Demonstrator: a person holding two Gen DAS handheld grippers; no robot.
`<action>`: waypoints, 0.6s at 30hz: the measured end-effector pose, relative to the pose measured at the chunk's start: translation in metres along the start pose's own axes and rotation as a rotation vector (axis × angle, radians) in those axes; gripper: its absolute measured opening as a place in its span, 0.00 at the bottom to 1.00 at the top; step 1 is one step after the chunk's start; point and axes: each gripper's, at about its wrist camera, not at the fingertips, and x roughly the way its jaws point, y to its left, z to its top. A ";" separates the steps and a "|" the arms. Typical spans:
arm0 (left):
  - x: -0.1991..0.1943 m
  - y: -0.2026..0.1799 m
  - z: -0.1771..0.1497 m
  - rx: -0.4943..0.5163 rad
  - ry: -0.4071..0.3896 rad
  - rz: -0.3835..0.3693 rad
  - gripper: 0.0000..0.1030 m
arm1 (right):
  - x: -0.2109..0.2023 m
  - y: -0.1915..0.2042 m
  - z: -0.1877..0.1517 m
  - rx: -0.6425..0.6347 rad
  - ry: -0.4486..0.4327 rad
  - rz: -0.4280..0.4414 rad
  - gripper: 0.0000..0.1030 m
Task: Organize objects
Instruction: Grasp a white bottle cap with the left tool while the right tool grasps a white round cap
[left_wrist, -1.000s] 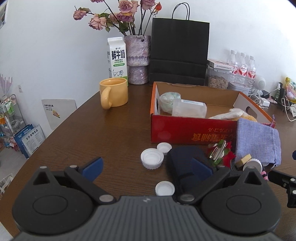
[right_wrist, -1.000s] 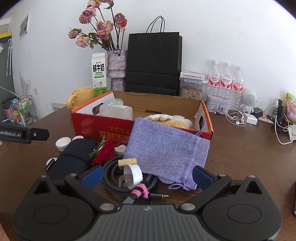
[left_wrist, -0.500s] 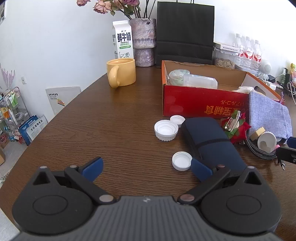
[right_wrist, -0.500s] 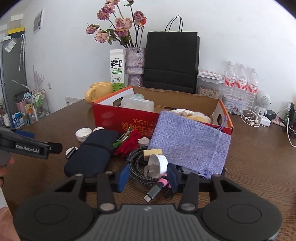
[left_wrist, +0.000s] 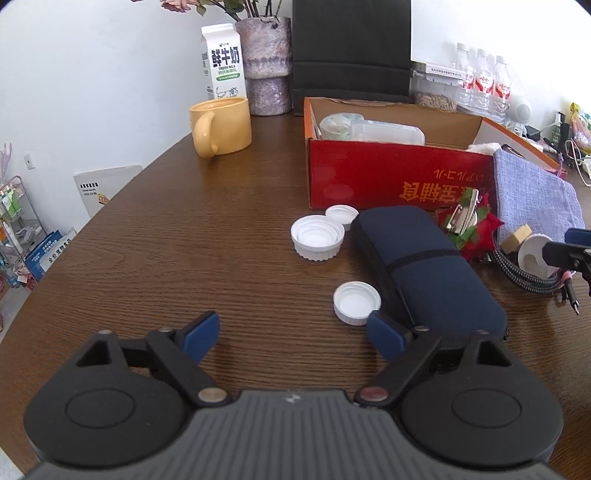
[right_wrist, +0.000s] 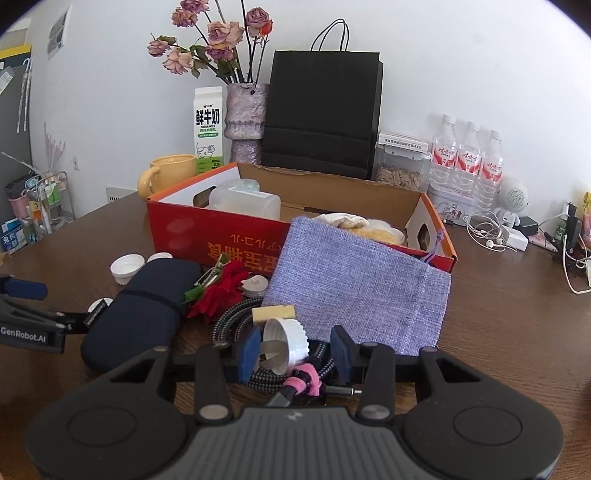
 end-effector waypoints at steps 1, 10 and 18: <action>0.001 -0.001 0.000 0.003 0.000 -0.002 0.83 | 0.003 -0.001 0.000 0.002 0.004 0.002 0.40; 0.006 -0.011 0.007 0.039 -0.030 -0.089 0.26 | 0.020 -0.005 0.004 0.039 0.029 0.042 0.14; -0.005 -0.012 0.009 0.032 -0.050 -0.082 0.28 | 0.001 -0.007 0.009 0.034 -0.042 0.028 0.13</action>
